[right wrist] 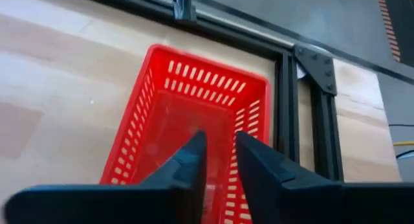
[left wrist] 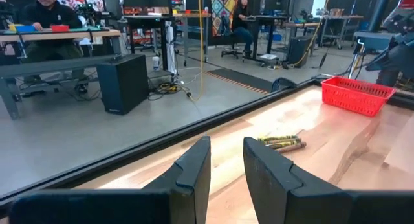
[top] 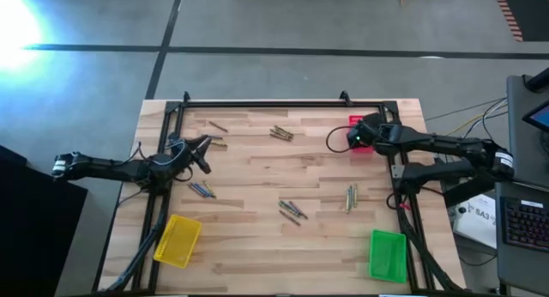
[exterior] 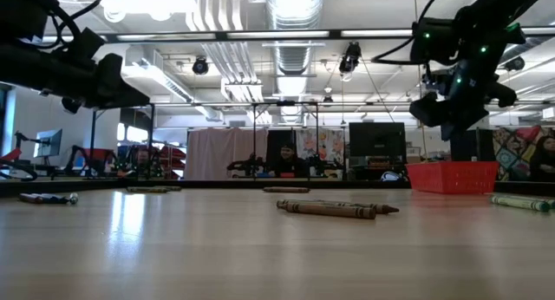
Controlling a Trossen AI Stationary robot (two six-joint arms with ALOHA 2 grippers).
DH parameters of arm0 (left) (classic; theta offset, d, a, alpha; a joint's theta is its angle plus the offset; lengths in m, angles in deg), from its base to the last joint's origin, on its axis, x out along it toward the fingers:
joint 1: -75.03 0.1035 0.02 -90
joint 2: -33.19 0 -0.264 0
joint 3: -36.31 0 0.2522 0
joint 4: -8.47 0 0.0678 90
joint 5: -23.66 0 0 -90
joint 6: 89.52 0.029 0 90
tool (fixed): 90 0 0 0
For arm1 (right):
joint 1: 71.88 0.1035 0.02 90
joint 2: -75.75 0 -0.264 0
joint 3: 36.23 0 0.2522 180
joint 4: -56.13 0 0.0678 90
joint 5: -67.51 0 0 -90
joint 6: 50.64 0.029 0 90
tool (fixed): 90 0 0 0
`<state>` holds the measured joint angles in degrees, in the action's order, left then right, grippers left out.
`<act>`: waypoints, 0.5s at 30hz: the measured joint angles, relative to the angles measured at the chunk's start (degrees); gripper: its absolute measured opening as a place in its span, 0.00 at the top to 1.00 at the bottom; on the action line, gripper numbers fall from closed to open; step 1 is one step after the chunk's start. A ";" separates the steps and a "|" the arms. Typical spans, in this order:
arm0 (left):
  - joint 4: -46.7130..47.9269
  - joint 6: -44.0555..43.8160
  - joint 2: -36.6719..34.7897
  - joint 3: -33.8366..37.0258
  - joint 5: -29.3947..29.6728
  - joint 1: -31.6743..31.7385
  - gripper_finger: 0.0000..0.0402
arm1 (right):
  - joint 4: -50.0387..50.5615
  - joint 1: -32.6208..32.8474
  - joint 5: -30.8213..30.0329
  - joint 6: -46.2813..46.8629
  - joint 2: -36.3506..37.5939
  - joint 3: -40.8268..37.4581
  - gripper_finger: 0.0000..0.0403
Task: Sort crayons
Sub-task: Put the brown crayon into the red bin, then put the green crayon into the yellow bin
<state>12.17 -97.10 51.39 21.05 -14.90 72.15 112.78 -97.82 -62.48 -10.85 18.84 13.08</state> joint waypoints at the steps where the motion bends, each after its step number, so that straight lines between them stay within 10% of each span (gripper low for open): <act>1: -0.04 -0.62 0.23 0.01 0.01 0.00 0.81 | 0.20 0.00 0.53 -0.04 -0.23 0.11 0.77; 15: -0.28 -2.75 2.56 0.00 0.02 0.00 0.81 | 5.96 10.34 22.02 5.10 2.38 1.57 0.67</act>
<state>11.89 -99.85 53.94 21.05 -14.87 72.15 118.74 -87.48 -40.46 -5.75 21.22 14.66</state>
